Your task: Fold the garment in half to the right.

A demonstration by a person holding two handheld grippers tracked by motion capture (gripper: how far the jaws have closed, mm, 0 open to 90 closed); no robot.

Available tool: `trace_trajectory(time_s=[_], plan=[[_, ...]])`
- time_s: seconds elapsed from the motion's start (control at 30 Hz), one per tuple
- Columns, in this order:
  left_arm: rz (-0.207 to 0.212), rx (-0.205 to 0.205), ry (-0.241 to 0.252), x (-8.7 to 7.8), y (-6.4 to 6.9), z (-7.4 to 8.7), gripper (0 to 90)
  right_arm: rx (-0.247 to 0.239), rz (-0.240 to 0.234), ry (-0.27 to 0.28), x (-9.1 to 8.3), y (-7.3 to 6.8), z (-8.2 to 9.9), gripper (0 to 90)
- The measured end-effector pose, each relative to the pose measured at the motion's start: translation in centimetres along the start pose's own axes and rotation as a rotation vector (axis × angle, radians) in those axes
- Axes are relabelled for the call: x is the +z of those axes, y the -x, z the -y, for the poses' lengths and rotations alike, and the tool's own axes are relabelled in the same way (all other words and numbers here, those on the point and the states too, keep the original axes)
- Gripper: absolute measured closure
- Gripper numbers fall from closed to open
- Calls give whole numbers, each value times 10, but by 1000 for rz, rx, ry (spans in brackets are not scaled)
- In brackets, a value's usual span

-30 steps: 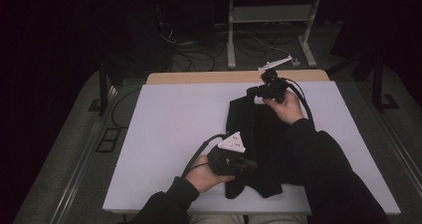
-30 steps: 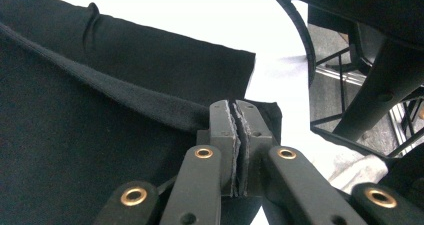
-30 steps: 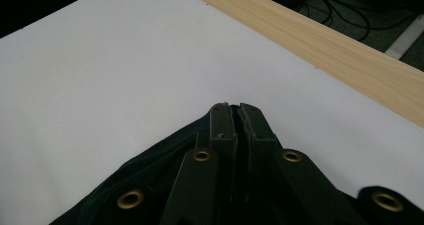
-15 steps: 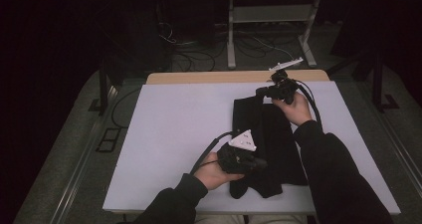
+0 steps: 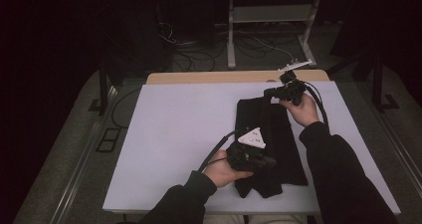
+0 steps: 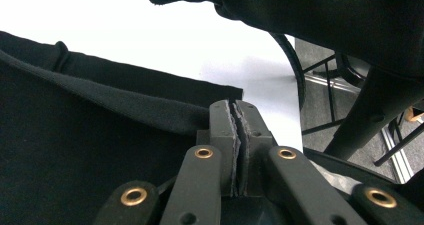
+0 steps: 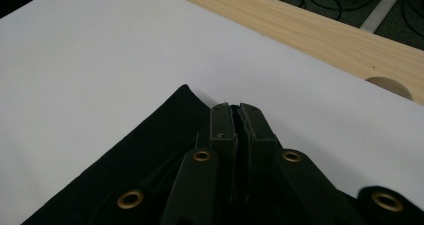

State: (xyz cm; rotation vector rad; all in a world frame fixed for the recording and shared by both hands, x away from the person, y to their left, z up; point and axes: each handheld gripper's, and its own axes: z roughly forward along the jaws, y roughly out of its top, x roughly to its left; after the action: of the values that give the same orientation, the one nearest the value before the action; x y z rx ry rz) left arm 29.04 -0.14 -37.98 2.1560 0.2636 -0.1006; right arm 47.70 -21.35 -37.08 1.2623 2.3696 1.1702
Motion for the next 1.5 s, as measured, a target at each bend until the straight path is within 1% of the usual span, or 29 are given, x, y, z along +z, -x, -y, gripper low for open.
trace_trajectory(time_s=[0.17,0.2,0.33,0.53,0.67,0.7,0.8,1.23,1.5], plan=[[2,-4,3,5,-2,-3,858,10,-1,2,1,6,3,844],[4,-10,9,6,-3,-3,858,11,2,0,2,7,3,844],[9,-11,18,8,-5,-6,858,18,4,-3,3,10,4,844],[10,1,21,11,-6,-9,858,25,8,0,2,14,5,844],[15,-11,38,13,-6,-9,858,31,11,1,2,18,7,843],[17,-6,33,14,-7,-9,858,37,13,-2,1,18,8,843],[22,-10,38,18,-7,-10,858,42,16,-5,2,21,10,843],[37,-16,26,34,-8,-13,858,81,26,-17,2,36,23,842],[43,-31,27,45,-12,-15,858,90,40,-39,7,43,28,843]])
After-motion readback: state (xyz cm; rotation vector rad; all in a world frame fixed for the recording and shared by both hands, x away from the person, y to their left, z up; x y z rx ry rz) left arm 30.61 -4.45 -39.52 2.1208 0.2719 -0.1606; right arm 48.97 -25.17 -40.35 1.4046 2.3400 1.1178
